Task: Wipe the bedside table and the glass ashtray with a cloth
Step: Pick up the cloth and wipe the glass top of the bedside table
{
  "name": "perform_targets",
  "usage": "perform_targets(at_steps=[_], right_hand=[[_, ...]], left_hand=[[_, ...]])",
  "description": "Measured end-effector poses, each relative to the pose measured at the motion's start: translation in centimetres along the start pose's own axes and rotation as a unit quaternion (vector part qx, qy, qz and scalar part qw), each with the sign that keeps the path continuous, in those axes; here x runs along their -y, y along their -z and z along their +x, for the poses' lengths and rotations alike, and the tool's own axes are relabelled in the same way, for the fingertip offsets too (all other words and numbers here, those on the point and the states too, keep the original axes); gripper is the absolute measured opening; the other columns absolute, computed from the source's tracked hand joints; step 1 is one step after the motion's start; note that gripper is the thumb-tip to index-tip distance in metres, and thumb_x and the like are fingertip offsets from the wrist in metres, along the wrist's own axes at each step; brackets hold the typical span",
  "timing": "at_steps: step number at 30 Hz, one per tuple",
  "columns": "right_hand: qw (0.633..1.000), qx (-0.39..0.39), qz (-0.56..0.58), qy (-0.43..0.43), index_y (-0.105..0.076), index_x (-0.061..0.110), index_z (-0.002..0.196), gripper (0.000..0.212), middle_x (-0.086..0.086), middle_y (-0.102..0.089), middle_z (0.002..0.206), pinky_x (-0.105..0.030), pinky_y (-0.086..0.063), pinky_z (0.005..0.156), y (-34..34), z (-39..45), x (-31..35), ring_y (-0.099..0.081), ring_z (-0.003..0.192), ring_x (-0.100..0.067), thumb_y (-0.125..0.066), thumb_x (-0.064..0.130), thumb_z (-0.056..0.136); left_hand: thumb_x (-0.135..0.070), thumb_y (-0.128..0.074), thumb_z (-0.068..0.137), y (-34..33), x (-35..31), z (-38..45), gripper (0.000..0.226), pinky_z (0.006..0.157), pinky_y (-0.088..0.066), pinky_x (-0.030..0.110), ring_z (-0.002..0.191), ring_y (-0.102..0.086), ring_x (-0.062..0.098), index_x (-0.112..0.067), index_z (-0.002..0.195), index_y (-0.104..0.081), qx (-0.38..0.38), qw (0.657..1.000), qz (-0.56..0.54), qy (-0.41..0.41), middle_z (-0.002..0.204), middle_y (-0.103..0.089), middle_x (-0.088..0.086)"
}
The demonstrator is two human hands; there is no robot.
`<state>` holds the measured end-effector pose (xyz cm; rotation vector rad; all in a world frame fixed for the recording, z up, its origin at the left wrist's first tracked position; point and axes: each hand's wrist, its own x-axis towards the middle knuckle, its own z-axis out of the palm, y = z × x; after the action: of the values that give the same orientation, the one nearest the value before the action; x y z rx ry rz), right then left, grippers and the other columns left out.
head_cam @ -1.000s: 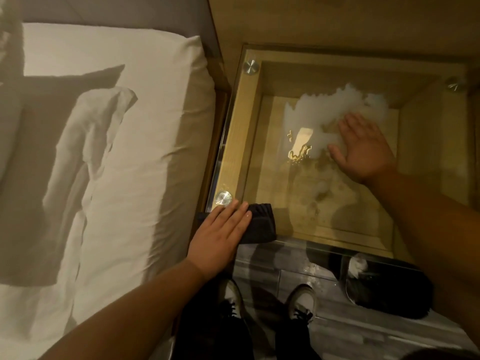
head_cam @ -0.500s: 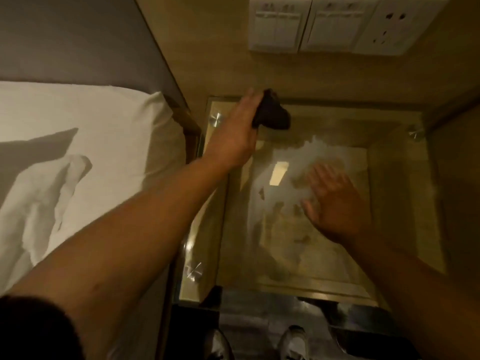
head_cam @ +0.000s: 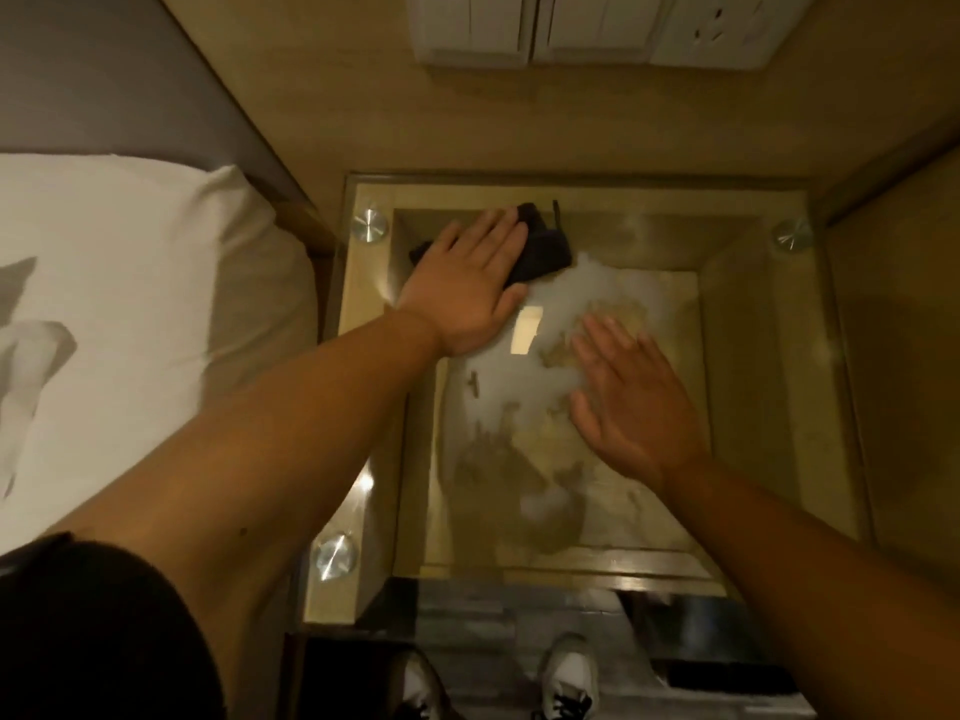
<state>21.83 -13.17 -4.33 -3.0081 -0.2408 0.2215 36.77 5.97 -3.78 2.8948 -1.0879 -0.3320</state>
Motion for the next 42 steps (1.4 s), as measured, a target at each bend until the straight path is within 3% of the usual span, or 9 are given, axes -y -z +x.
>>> perform_targets(at_steps=[5, 10, 19, 23, 26, 33, 38, 40, 42], right_hand=[[0.999, -0.029, 0.045, 0.007, -0.044, 0.004, 0.139, 0.058, -0.017, -0.041, 0.147, -0.045, -0.017, 0.115, 0.1, -0.4, 0.1, -0.034, 0.138, -0.030, -0.028, 0.034, 0.092], [0.999, -0.015, 0.049, -0.002, -0.032, 0.009, 0.146, 0.061, -0.012, -0.027, 0.155, -0.040, -0.008, 0.117, 0.3, -0.7, 0.3, -0.020, 0.145, -0.025, -0.019, 0.037, 0.093], [0.996, -0.037, 0.074, -0.030, -0.028, 0.011, 0.148, 0.060, -0.012, -0.026, 0.156, -0.042, -0.010, 0.118, -0.1, -1.7, 0.4, -0.019, 0.145, -0.024, -0.020, 0.038, 0.095], [0.994, -0.046, 0.090, -0.045, -0.029, 0.009, 0.147, 0.059, -0.013, -0.024, 0.156, -0.042, -0.008, 0.118, -0.1, -3.5, -0.4, -0.017, 0.145, -0.024, -0.024, 0.037, 0.095], [0.995, -0.030, 0.070, -0.071, -0.027, 0.008, 0.148, 0.064, -0.013, -0.022, 0.157, -0.043, -0.008, 0.118, -0.2, -4.6, -1.6, -0.014, 0.146, -0.025, -0.021, 0.043, 0.094], [0.993, 0.001, 0.052, -0.105, -0.025, 0.009, 0.148, 0.072, -0.014, -0.019, 0.158, -0.042, -0.004, 0.118, -0.3, -6.3, -4.2, -0.011, 0.146, -0.025, -0.014, 0.054, 0.093], [0.993, 0.018, 0.040, -0.111, -0.020, 0.009, 0.149, 0.073, -0.012, -0.015, 0.159, -0.044, -0.006, 0.119, -0.4, -6.4, -4.1, -0.009, 0.146, -0.024, -0.011, 0.053, 0.092], [0.993, 0.021, 0.024, -0.110, -0.021, 0.009, 0.149, 0.073, -0.013, -0.018, 0.158, -0.045, -0.008, 0.118, -0.4, -6.3, -4.0, -0.011, 0.146, -0.025, -0.011, 0.053, 0.091], [0.994, 0.012, 0.017, -0.110, -0.029, 0.008, 0.146, 0.070, -0.015, -0.025, 0.155, -0.047, -0.012, 0.117, -0.5, -6.1, -4.0, -0.018, 0.144, -0.029, -0.016, 0.050, 0.092]], left_hand=[[-0.057, -0.013, 0.097, -1.8, -5.6, -10.2, 0.072, 0.119, -0.007, 0.045, 0.148, -0.001, 0.020, -0.014, 0.153, -0.005, 0.027, 0.999, -0.043, 0.012, 0.161, -0.004, 0.006], [-0.071, -0.017, 0.091, -4.3, -11.0, -18.7, 0.085, 0.118, -0.003, 0.046, 0.148, 0.005, 0.022, -0.013, 0.152, 0.001, 0.041, 0.999, -0.030, 0.006, 0.160, 0.003, 0.006], [-0.079, -0.030, 0.085, -6.5, -15.1, -24.9, 0.099, 0.118, -0.004, 0.048, 0.148, 0.000, 0.026, -0.010, 0.151, -0.003, 0.026, 0.999, -0.023, 0.002, 0.160, -0.003, 0.009], [-0.053, -0.045, 0.092, -7.0, -16.3, -26.5, 0.080, 0.117, -0.009, 0.047, 0.146, -0.011, 0.028, -0.009, 0.150, -0.013, 0.027, 1.000, -0.010, -0.006, 0.158, -0.017, 0.012], [-0.026, -0.032, 0.091, -7.5, -16.8, -27.2, 0.059, 0.114, -0.019, 0.046, 0.142, -0.026, 0.029, -0.008, 0.147, -0.022, -0.005, 1.000, -0.017, -0.010, 0.153, -0.033, 0.013], [-0.015, -0.041, 0.084, -6.7, -16.3, -29.0, 0.058, 0.110, -0.035, 0.040, 0.134, -0.041, 0.023, -0.011, 0.141, -0.035, 0.008, 0.978, -0.169, -0.123, 0.145, -0.045, 0.012], [-0.012, -0.050, 0.085, -1.1, -16.3, -25.6, 0.060, 0.101, -0.037, 0.015, 0.123, -0.050, 0.009, -0.028, 0.142, -0.039, 0.012, 0.890, -0.455, 0.036, 0.137, -0.052, -0.004], [-0.005, -0.052, 0.086, 1.2, -14.7, -20.5, 0.059, 0.098, -0.032, 0.007, 0.119, -0.048, 0.000, -0.029, 0.139, -0.041, -0.058, 0.872, -0.480, 0.075, 0.130, -0.053, -0.009], [-0.004, -0.053, 0.090, 3.3, -12.3, -14.1, 0.054, 0.098, -0.036, 0.014, 0.116, -0.051, 0.006, -0.023, 0.140, -0.044, -0.120, 0.879, -0.449, 0.103, 0.130, -0.057, -0.002]])
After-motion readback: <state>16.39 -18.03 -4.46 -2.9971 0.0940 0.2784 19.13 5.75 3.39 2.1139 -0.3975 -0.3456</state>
